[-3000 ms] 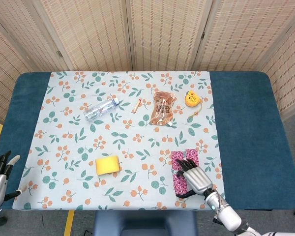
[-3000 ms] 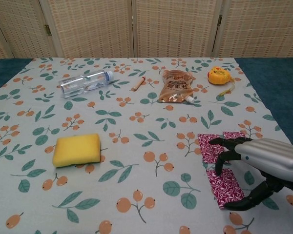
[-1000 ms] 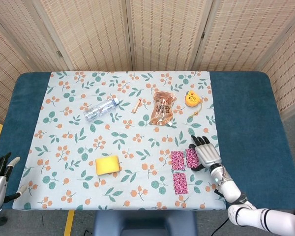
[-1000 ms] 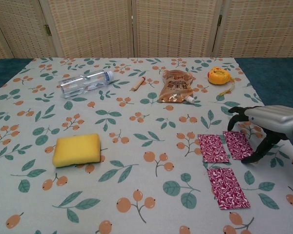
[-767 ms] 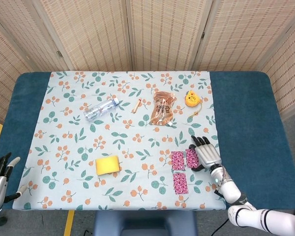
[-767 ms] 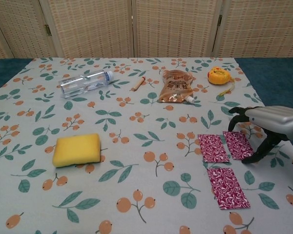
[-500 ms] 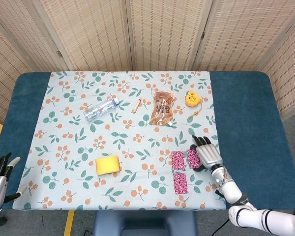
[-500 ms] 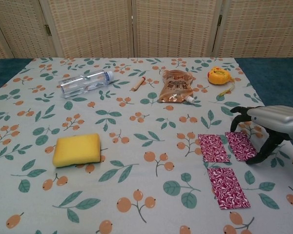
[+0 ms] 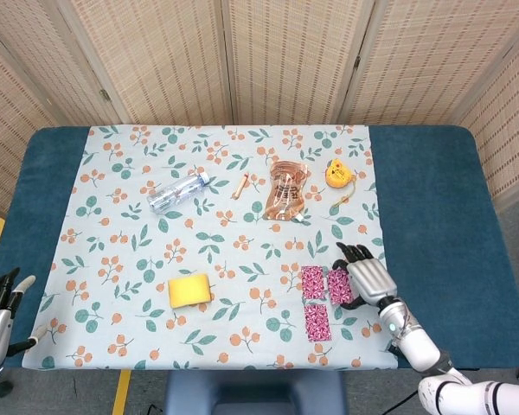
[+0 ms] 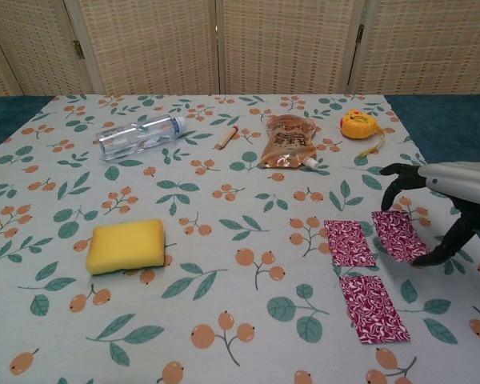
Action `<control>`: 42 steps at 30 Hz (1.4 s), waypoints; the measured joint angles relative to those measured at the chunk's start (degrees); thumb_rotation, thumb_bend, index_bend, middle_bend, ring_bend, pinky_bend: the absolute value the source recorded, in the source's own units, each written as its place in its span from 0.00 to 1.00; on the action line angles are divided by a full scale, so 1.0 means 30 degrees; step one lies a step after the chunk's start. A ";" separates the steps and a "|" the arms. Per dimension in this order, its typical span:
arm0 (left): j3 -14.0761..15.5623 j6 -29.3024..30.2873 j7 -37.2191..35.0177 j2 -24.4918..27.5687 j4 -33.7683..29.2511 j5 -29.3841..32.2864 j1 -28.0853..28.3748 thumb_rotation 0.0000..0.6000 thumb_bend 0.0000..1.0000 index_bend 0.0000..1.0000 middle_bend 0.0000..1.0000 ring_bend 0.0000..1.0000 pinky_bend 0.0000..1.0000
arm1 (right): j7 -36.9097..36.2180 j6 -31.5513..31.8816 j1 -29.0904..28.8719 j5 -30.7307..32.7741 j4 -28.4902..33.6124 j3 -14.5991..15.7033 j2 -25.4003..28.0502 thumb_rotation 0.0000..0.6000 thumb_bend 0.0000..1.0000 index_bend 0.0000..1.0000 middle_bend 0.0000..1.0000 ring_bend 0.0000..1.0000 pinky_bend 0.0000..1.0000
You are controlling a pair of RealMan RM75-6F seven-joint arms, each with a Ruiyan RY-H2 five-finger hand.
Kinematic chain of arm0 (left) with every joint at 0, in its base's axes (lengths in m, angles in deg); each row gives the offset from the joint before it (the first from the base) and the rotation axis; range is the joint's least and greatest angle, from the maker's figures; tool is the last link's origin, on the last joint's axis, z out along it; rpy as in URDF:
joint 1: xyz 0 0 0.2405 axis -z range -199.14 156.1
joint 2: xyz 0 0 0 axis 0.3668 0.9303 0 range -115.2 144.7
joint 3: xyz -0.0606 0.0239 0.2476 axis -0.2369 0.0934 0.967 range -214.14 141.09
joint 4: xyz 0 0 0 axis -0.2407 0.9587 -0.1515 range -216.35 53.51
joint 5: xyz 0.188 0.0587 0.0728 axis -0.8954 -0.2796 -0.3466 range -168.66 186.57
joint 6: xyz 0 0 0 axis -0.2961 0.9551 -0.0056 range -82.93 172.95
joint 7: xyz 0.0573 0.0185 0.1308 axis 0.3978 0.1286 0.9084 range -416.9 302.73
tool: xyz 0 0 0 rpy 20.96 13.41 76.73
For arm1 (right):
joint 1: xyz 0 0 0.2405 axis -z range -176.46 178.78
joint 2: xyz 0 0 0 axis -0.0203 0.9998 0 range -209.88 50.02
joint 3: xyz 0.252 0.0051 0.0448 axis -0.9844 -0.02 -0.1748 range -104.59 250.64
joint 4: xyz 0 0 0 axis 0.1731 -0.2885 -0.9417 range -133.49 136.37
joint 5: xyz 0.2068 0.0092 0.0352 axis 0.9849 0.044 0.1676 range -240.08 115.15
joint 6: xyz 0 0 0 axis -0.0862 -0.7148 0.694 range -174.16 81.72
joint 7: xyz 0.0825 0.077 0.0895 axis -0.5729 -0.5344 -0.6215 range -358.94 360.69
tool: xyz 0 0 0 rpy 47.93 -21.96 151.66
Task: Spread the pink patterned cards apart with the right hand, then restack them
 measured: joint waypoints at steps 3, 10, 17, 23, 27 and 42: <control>0.0013 -0.0011 0.0003 -0.0030 0.0006 -0.0020 0.0007 1.00 0.27 0.16 0.02 0.05 0.00 | -0.0439 -0.0099 0.0252 -0.0406 0.1178 0.0458 0.0509 0.90 0.15 0.32 0.01 0.00 0.00; 0.0026 -0.0067 -0.0096 -0.0076 0.0177 0.0042 -0.0012 1.00 0.27 0.16 0.02 0.05 0.00 | -0.0979 -0.0057 0.0894 -0.1402 0.2299 0.1509 0.0523 0.90 0.15 0.32 0.01 0.00 0.00; 0.0071 -0.0091 -0.0305 -0.0240 0.0417 -0.0015 -0.0016 1.00 0.27 0.16 0.02 0.05 0.00 | -0.1087 -0.0059 0.1025 -0.1534 0.2211 0.1660 -0.0252 0.90 0.15 0.32 0.01 0.00 0.00; 0.0081 -0.0071 -0.0558 -0.0304 0.0679 0.0038 -0.0080 1.00 0.27 0.16 0.02 0.05 0.00 | -0.0844 -0.0230 0.0936 -0.1259 0.1924 0.1655 -0.0910 0.89 0.15 0.31 0.00 0.00 0.00; 0.0107 -0.0060 -0.0704 -0.0368 0.0831 0.0010 -0.0103 1.00 0.27 0.16 0.02 0.05 0.00 | -0.0754 -0.0168 0.0960 -0.1099 0.1910 0.1675 -0.1125 0.89 0.15 0.31 0.00 0.00 0.00; 0.0120 -0.0093 -0.0943 -0.0488 0.1130 -0.0042 -0.0098 1.00 0.27 0.16 0.02 0.05 0.00 | -0.0907 0.0295 0.1222 -0.0620 0.1829 0.1493 -0.1678 0.89 0.15 0.27 0.00 0.00 0.00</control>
